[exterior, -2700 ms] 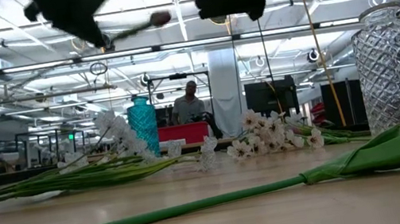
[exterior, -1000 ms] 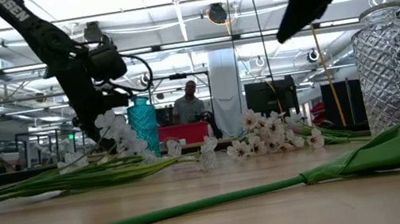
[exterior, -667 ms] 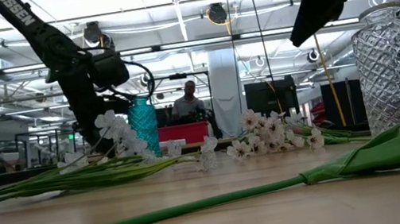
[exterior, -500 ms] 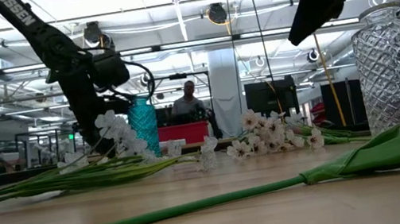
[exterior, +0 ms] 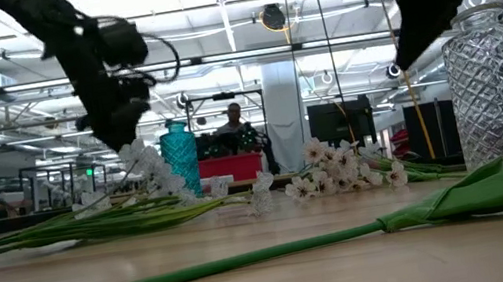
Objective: Sort flowers into vase by color
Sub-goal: Move the middle red tulip to the top left of the table
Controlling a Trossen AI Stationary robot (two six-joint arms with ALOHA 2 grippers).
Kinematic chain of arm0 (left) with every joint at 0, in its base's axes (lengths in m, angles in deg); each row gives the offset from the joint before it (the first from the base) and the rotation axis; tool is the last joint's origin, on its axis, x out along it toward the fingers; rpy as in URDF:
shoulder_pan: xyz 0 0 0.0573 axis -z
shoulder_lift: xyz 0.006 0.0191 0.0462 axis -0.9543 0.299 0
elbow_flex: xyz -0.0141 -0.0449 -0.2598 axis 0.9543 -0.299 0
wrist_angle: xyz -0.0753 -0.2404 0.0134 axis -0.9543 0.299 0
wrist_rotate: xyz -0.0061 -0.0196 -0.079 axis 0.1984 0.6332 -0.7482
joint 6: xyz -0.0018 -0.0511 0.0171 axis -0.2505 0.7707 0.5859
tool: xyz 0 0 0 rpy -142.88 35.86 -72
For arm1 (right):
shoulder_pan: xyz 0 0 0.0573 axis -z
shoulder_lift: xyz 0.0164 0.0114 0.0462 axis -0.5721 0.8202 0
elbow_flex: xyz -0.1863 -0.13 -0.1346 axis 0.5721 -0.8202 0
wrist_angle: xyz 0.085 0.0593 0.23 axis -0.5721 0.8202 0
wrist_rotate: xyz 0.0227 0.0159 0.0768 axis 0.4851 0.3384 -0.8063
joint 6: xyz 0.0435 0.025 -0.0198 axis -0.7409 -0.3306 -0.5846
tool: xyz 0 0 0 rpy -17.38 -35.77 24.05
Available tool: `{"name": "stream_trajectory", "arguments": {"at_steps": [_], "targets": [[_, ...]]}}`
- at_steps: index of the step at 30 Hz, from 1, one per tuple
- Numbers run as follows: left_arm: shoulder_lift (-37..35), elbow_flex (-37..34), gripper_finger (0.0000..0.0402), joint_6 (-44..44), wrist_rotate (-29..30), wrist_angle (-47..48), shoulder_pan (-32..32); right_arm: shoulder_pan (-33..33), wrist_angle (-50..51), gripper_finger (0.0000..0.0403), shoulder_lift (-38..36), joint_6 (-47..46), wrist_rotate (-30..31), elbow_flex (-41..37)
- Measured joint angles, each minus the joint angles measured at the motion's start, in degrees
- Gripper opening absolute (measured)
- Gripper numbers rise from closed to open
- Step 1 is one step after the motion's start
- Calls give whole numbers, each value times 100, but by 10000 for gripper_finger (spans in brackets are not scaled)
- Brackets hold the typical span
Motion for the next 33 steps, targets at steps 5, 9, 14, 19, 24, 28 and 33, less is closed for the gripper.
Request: {"name": "stream_trajectory", "arguments": {"at_steps": [5, 9, 14, 19, 24, 28, 33], "targets": [[-655, 4, 123, 377, -160, -222, 391, 275, 230, 139, 211, -125, -191, 0], [-978, 4, 123, 701, -100, -214, 886, 397, 29, 139, 463, 61, -128, -7], [-1122, 4, 123, 937, 507, -178, 1698, 452, -533, 139, 763, 93, -109, -179], [-1228, 2, 122, 1203, 1202, -38, 2313, 654, -588, 139, 1060, -132, -348, -249], [-1409, 2, 122, 1652, 1914, 194, 2814, 779, -740, 139, 1369, -222, -748, -330], [-1451, -151, 122, 2120, 2500, 2, 3288, 780, -796, 139, 1640, -221, -852, -339], [-1451, -406, 122, 2436, 2913, -339, 3837, 843, -877, 139, 1821, -220, -1152, -339]]}}
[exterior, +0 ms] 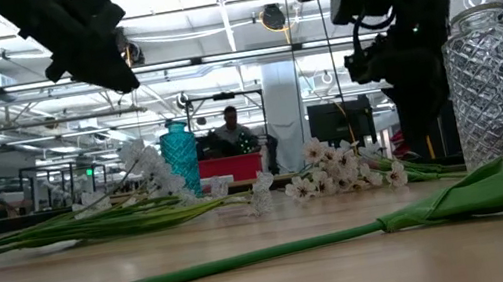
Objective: Sort flowers into vase by color
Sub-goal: Move the middle red tulip to the top left of the table
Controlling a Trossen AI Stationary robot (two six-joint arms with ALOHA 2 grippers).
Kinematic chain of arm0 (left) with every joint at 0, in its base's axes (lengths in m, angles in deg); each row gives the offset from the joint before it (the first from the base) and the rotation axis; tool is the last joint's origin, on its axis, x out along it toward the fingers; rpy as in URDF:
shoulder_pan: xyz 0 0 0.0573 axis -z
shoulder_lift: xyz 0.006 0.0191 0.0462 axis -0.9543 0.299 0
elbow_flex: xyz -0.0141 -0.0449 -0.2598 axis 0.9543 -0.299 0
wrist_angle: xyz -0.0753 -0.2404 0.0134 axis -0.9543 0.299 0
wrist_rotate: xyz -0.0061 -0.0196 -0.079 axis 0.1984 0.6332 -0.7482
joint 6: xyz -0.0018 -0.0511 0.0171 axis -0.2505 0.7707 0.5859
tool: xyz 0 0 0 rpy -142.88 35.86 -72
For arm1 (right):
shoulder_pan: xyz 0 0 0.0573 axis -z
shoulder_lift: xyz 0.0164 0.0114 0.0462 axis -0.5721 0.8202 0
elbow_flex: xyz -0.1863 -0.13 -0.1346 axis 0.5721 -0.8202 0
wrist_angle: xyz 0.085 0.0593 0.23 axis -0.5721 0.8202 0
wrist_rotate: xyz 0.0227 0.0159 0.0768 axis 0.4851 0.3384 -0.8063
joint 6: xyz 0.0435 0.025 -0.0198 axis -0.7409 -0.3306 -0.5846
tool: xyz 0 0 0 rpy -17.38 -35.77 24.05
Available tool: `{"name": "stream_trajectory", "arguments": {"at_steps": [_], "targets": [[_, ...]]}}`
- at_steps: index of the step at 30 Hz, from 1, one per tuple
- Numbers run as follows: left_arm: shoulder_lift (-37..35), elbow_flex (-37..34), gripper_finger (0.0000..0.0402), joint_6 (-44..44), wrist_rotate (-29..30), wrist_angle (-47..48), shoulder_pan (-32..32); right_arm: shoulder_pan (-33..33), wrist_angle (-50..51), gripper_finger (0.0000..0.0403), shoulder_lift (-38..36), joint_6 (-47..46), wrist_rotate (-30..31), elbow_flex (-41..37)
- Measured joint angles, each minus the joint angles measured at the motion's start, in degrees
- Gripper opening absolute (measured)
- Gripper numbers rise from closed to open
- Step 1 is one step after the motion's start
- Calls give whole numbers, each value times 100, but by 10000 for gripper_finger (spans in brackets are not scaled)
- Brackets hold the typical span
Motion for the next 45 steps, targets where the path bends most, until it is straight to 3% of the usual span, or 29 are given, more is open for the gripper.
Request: {"name": "stream_trajectory", "arguments": {"at_steps": [8, 15, 35, 39, 45], "targets": [[8, -186, 122, 127, 114, -354, 649, 43, 9, 139, 11, 5, -119, -18], [9, -186, 122, 123, 365, -496, 1012, 146, -482, 139, 9, -72, -380, -495], [11, -189, 122, 124, 493, -642, 1078, 197, -854, 138, 363, 87, -390, -712], [11, -189, 122, 124, 492, -642, 1078, 195, -891, 121, 371, 84, -392, -715], [13, -189, 122, 125, 492, -642, 1078, 190, -949, 58, 380, 56, -425, -719]]}}
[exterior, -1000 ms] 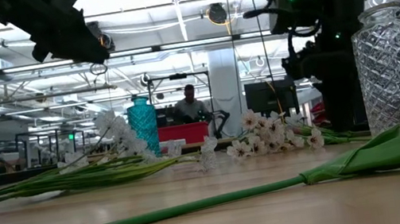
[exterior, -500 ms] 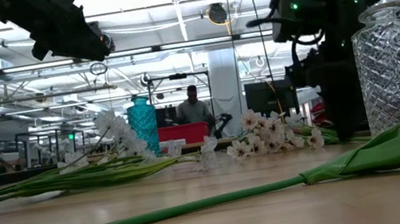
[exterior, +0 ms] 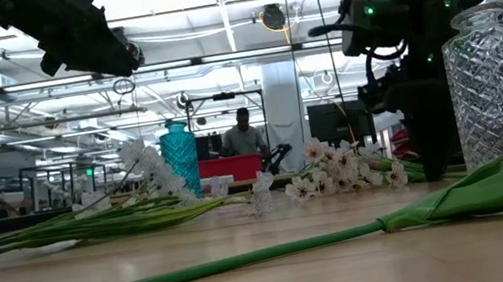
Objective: Sort flowers into vase by color
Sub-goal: Move the middle red tulip to the top left of the table
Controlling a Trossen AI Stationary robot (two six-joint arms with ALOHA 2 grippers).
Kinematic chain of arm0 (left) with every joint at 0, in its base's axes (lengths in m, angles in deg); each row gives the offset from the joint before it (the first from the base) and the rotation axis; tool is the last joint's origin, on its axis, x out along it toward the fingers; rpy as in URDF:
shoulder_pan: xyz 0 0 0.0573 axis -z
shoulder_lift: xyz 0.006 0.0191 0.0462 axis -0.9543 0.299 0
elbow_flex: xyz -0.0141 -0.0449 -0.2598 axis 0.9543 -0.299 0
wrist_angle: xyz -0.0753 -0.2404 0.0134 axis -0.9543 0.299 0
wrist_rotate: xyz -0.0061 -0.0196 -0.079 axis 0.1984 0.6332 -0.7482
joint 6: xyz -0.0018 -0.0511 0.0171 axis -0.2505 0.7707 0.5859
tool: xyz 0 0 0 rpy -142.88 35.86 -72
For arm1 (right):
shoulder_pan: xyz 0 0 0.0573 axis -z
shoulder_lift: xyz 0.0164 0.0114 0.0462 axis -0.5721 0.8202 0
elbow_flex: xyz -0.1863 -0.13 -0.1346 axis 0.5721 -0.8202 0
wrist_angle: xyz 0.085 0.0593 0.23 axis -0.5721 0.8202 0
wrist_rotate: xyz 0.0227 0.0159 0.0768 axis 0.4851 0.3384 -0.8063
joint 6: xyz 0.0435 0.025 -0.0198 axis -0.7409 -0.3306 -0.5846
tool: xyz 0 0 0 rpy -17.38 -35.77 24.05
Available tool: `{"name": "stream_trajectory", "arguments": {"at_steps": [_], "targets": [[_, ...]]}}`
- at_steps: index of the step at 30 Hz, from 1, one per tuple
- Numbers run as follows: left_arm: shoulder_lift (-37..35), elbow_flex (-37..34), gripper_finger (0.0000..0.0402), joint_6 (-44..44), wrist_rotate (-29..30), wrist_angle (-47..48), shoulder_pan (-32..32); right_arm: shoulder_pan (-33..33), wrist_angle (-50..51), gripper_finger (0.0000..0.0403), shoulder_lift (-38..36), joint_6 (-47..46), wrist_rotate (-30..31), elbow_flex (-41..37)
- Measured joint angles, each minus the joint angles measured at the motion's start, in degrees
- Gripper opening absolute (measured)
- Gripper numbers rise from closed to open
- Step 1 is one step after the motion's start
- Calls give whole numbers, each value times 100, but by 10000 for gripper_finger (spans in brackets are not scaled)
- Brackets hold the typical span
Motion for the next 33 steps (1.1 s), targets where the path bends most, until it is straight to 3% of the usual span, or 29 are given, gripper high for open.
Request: {"name": "stream_trajectory", "arguments": {"at_steps": [5, 14, 25, 33], "targets": [[0, 0, 122, -1, -2, 2, 0, -2, -10, 7, 5, -17, 9, -4], [0, 0, 122, -4, -8, 60, 0, -25, 53, 2, -310, -255, 297, -39], [0, 0, 122, 141, -9, -133, 0, -18, 153, 1, -1598, -184, 402, -31], [184, -2, 122, -640, -19, -1414, 0, -18, -568, 0, -2745, 211, 771, -26]]}}
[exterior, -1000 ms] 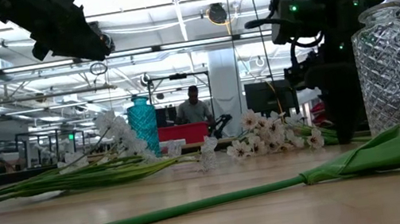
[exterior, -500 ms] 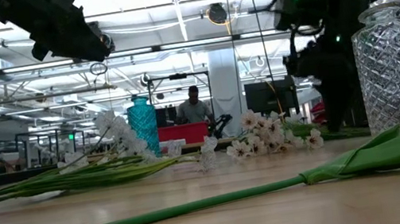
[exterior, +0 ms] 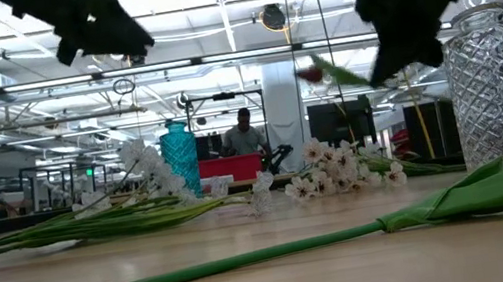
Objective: Sort flowers into vase by color
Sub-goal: Move the middle red tulip to the top left of the table
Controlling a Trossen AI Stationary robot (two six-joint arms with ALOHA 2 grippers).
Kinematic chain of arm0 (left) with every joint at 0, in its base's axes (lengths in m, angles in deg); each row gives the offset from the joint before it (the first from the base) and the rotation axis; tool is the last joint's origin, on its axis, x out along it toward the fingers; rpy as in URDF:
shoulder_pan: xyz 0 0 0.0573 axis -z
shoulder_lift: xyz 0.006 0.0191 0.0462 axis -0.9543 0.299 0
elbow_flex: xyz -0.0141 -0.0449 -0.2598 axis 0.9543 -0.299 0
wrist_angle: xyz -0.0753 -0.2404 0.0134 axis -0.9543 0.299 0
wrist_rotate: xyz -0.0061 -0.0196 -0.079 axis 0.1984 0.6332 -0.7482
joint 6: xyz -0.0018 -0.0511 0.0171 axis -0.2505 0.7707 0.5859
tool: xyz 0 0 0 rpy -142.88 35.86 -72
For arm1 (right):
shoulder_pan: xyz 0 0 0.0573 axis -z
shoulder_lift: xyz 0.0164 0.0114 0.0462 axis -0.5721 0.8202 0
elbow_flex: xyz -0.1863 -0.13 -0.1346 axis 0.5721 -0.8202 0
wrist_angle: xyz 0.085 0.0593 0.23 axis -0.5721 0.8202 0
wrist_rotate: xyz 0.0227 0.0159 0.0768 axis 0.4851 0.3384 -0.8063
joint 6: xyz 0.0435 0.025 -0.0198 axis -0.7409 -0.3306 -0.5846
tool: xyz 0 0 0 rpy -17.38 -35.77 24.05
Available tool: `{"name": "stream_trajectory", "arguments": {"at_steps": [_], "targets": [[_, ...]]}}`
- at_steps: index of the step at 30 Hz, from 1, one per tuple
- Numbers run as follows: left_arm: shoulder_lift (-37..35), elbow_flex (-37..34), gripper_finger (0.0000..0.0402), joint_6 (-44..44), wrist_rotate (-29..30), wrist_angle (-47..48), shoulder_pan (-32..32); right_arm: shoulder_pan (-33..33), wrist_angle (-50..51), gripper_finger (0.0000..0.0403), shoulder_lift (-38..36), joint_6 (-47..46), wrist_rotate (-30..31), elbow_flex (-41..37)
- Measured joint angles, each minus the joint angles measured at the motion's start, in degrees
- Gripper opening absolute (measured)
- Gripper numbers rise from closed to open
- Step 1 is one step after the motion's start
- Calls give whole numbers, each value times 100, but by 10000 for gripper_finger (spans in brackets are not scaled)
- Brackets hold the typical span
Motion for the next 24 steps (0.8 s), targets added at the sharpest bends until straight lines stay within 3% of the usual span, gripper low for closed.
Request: {"name": "stream_trajectory", "arguments": {"at_steps": [8, 17, 24], "targets": [[526, 0, 122, -1025, -605, -1794, -2, -5, -2037, 0, -564, 916, -1, 11], [1227, 0, 122, -1671, -606, -3854, -29, -5, -3789, 0, -443, 1527, 1, 15], [1638, 158, 139, -1797, -857, -4356, -213, -49, -4771, 0, -46, 1826, -6, 20]]}}
